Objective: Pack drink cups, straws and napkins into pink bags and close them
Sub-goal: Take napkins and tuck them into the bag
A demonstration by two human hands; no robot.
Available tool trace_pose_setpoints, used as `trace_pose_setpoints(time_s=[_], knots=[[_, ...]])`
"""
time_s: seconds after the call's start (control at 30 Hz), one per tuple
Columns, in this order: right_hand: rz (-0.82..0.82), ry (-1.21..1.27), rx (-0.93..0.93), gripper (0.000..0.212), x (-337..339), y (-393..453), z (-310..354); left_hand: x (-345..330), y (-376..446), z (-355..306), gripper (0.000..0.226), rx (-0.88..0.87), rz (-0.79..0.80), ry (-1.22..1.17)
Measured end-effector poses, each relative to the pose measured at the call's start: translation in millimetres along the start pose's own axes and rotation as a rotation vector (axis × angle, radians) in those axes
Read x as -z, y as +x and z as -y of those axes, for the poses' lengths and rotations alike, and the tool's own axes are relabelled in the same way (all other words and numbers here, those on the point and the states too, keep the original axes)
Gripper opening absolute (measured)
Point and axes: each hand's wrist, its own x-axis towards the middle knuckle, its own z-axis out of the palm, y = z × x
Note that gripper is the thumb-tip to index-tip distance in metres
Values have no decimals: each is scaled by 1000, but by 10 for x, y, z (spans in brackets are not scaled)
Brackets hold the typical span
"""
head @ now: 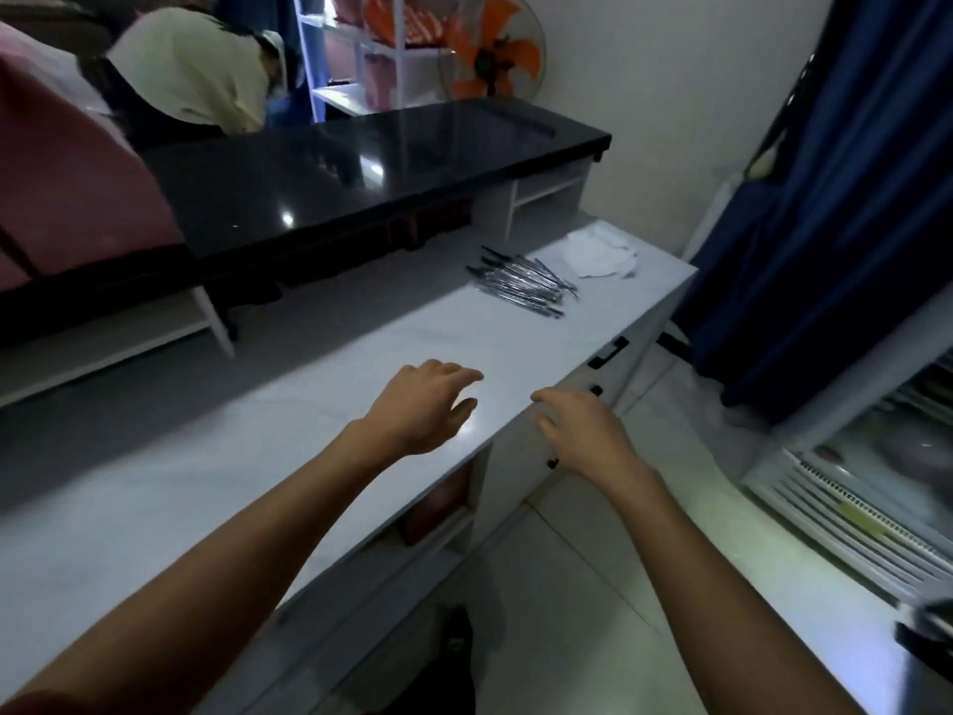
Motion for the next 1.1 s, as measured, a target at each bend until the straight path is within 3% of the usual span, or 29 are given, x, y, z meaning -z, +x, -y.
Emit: trace_pose_setpoints(time_s=[0.3, 0.7, 1.1], knots=[[-56, 66, -144, 36, 454, 870, -1068, -626, 1666, -184, 41, -83, 96, -157], [-82, 128, -273, 35, 728, 1571, -2501, -1203, 3260, -1010, 38, -243, 175, -180], [-28, 148, -191, 35, 1281, 2702, -4121, -1612, 4815, -1784, 35, -102, 147, -173]])
